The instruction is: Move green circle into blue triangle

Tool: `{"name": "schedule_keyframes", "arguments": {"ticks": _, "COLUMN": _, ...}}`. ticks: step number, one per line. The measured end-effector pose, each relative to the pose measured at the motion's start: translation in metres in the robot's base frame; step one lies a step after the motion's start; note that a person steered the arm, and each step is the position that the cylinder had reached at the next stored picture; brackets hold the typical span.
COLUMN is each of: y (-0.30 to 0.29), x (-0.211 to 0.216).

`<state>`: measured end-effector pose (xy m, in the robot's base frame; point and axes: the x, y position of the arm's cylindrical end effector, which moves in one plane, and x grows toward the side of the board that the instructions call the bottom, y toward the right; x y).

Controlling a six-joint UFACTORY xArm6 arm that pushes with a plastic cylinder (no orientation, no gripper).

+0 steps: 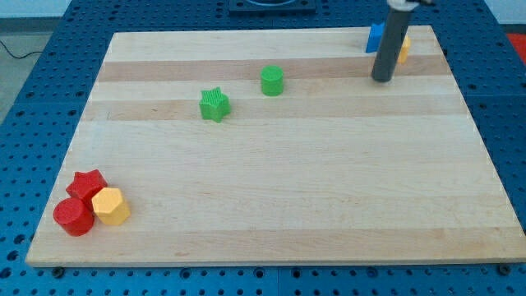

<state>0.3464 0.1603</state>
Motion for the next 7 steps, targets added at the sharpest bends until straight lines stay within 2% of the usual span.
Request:
{"name": "schedule_keyframes", "arguments": {"ticks": 1, "y": -0.065, "x": 0.046}}
{"name": "schedule_keyframes", "arguments": {"ticks": 2, "y": -0.146, "x": 0.073}}
{"name": "schedule_keyframes", "arguments": {"ticks": 3, "y": -0.204, "x": 0.065}}
{"name": "schedule_keyframes", "arguments": {"ticks": 4, "y": -0.231, "x": 0.037}}
{"name": "schedule_keyframes", "arguments": {"ticks": 5, "y": -0.220, "x": 0.005}}
{"name": "schedule_keyframes", "arguments": {"ticks": 6, "y": -0.171, "x": -0.018}}
{"name": "schedule_keyframes", "arguments": {"ticks": 7, "y": -0.087, "x": -0.018}}
